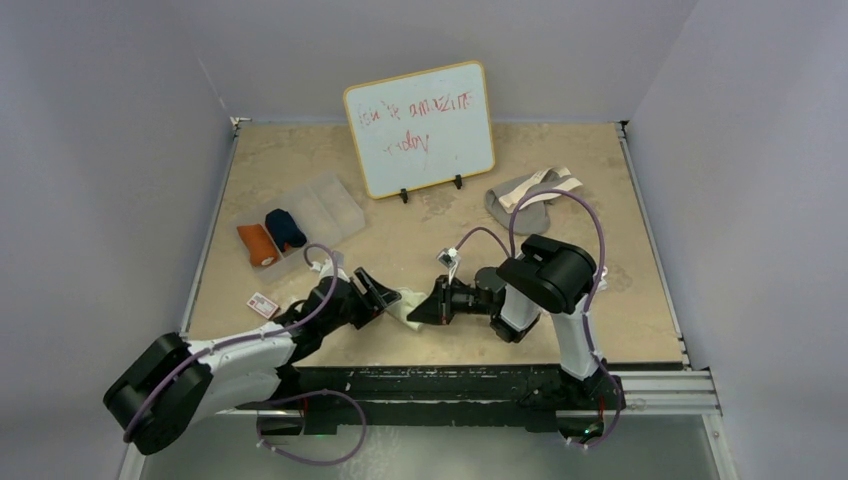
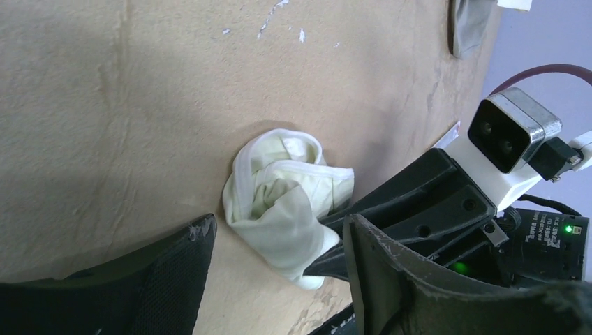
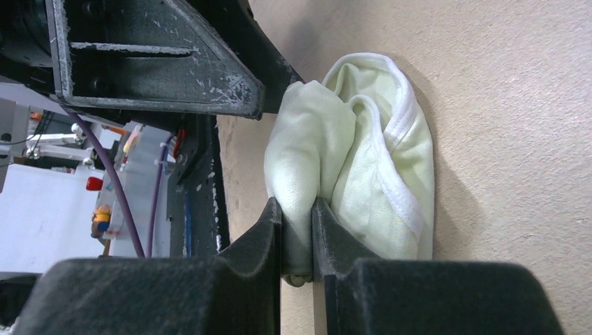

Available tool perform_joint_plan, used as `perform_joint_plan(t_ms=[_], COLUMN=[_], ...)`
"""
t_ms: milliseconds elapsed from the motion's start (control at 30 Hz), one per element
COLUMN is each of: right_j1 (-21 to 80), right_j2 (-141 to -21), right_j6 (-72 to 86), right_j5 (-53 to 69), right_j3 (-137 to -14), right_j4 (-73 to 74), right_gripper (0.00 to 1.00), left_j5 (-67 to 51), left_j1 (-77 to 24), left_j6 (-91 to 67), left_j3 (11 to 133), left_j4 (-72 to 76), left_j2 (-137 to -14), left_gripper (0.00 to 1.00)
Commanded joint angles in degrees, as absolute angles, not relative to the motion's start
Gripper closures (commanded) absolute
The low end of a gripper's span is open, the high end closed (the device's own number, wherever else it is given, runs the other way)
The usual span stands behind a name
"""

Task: Roll the underwear
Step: Roll the underwear to the center of the board.

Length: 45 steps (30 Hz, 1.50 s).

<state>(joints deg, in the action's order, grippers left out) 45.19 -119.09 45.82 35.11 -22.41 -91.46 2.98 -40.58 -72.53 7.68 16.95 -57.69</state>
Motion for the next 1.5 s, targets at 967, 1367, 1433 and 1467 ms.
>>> perform_joint_plan(t_ms=[967, 1367, 1433, 1467], right_j1=[53.19, 68.32, 68.96, 69.23], right_j2=[-84.15, -91.21, -93.07, -94.05], right_j6=[-9.08, -19.62, -20.62, -21.03], right_j5=[20.11, 1.78, 1.59, 1.33], right_j3=[-36.01, -39.31, -39.96, -40.40], right_j4=[-25.90, -31.86, -32.05, -31.81], right_gripper=[0.47, 0.48, 0.48, 0.49], left_j5=[10.60, 10.37, 10.37, 10.33], left_j1=[-41.05, -41.05, -41.04, -41.04], left_j6=[-74.41, -75.22, -75.17, -75.16], left_j3=[14.33, 14.19, 14.24, 14.24], left_j4=[-7.92, -8.88, -8.67, -8.64], left_j2=[-57.02, -56.30, -56.30, -56.32], left_gripper=[0.99, 0.99, 0.99, 0.99])
